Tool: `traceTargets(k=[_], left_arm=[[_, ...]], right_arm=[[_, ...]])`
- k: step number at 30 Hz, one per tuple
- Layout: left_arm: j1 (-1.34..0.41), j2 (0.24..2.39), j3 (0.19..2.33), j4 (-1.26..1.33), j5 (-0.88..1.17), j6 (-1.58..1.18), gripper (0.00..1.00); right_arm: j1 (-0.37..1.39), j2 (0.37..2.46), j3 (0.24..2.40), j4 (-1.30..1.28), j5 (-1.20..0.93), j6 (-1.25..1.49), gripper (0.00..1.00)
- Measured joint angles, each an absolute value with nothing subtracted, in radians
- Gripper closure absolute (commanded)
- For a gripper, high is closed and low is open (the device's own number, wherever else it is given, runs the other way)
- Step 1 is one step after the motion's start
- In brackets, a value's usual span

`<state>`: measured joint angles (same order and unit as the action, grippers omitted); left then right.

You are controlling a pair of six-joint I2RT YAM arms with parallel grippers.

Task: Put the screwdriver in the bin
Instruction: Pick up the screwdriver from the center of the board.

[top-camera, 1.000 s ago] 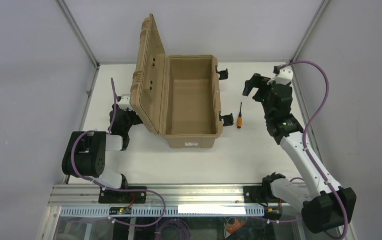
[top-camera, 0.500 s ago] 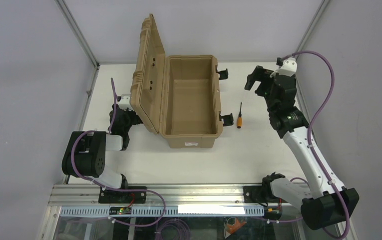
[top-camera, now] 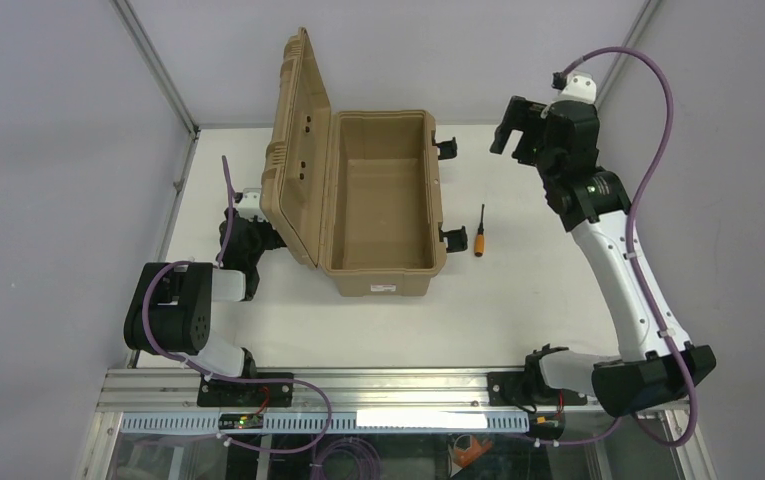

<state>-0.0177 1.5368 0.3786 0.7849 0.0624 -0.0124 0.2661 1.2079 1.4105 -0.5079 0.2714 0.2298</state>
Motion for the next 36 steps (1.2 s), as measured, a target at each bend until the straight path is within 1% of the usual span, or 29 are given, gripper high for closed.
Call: traceTargets(k=[11, 17, 25, 36], left_arm=[[-0.018, 1.537, 0.379, 0.785, 0.062, -0.012, 0.01], [-0.018, 1.537, 0.379, 0.785, 0.062, -0.012, 0.01], [-0.018, 1.537, 0.379, 0.785, 0.062, -0.012, 0.01], [-0.018, 1.537, 0.379, 0.785, 0.062, -0.012, 0.01]], right_arm=[[0.265, 1.451, 1.716, -0.792, 0.268, 0.244, 0.01], [0.246, 1.575, 1.805, -0.913, 0.253, 0.266, 0.01], [0.201, 1.674, 1.804, -0.999, 0.202, 0.291, 0.03], [0.167, 1.727, 1.665, -0.990, 0.123, 0.312, 0.05]])
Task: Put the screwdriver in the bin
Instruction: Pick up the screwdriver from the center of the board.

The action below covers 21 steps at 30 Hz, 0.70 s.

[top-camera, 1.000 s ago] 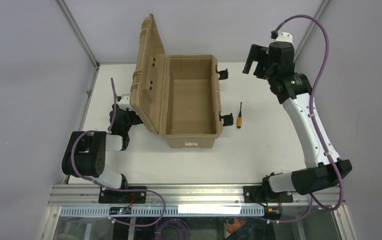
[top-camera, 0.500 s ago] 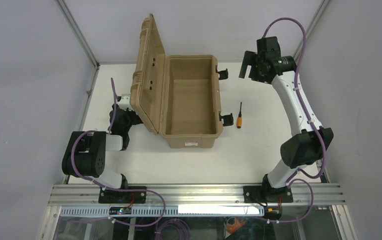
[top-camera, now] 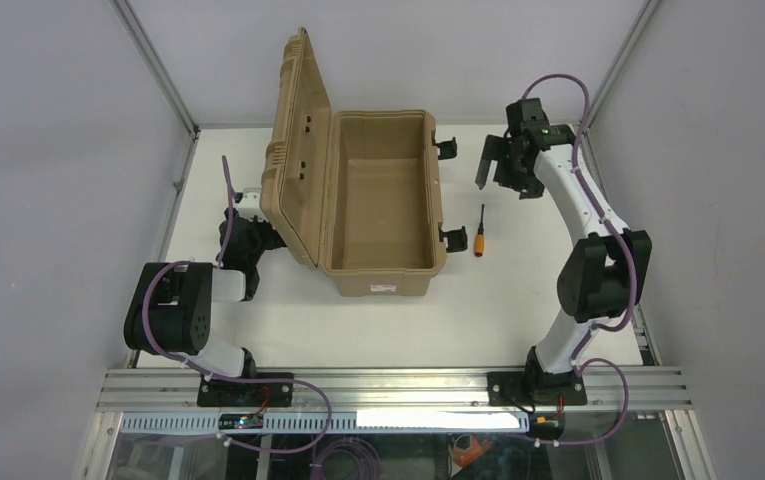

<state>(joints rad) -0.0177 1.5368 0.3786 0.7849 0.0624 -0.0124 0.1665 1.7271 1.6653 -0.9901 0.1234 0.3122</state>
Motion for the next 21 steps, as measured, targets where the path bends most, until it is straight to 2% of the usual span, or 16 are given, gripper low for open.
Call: traceTargets(k=[21], left_arm=[[-0.018, 1.537, 0.379, 0.785, 0.062, -0.012, 0.01]], right_arm=[[0.182, 1.824, 1.440, -0.933, 0.063, 0.331, 0.11]])
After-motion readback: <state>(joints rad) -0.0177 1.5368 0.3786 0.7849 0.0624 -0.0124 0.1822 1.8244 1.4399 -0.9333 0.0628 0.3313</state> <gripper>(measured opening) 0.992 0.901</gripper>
